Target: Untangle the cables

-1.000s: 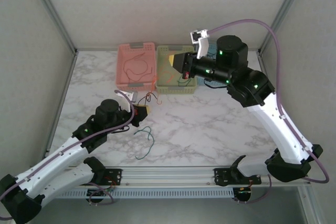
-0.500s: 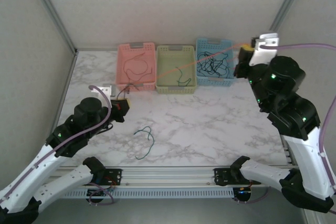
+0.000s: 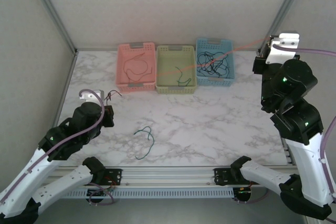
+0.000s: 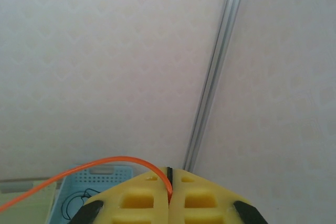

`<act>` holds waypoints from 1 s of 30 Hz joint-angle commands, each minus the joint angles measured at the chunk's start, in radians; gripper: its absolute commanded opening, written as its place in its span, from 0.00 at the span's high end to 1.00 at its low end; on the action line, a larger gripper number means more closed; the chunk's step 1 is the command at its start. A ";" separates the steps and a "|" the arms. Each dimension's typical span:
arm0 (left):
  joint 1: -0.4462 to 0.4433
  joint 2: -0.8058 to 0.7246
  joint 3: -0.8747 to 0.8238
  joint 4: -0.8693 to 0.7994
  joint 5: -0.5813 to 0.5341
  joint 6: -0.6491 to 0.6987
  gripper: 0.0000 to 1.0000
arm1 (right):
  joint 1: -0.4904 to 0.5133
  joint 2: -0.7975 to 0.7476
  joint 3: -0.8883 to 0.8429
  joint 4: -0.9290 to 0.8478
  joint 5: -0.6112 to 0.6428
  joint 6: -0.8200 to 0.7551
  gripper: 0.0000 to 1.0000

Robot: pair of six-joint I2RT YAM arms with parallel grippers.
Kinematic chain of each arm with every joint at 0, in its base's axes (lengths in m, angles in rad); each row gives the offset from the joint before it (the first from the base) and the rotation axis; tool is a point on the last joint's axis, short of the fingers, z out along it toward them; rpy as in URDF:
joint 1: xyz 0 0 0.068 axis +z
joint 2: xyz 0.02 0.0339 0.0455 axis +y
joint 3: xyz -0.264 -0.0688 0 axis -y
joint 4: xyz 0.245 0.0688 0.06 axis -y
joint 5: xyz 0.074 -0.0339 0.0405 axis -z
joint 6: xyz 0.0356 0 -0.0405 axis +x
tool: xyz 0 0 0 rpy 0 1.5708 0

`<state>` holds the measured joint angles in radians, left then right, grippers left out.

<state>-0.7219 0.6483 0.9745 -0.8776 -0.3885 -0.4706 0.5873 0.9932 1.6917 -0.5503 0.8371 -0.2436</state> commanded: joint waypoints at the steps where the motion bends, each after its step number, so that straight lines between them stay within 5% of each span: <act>1: 0.008 -0.006 0.023 -0.053 -0.069 0.021 1.00 | -0.007 -0.002 -0.001 -0.012 -0.014 0.021 1.00; 6: 0.012 0.006 0.024 -0.114 -0.159 -0.012 1.00 | -0.011 0.015 0.034 -0.029 -0.011 0.021 1.00; 16: 0.024 0.096 0.026 -0.172 -0.317 -0.049 1.00 | -0.011 0.055 0.250 -0.109 -0.212 0.169 1.00; 23: 0.087 0.144 0.021 -0.156 -0.277 -0.031 1.00 | -0.011 0.108 0.470 -0.164 -0.234 0.147 1.00; 30: 0.113 0.122 0.012 -0.119 -0.219 -0.013 1.00 | -0.012 0.096 0.387 -0.188 -0.397 0.229 1.00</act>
<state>-0.6216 0.7944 0.9821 -1.0065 -0.6334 -0.4984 0.5804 1.0702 2.1258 -0.7063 0.5659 -0.0803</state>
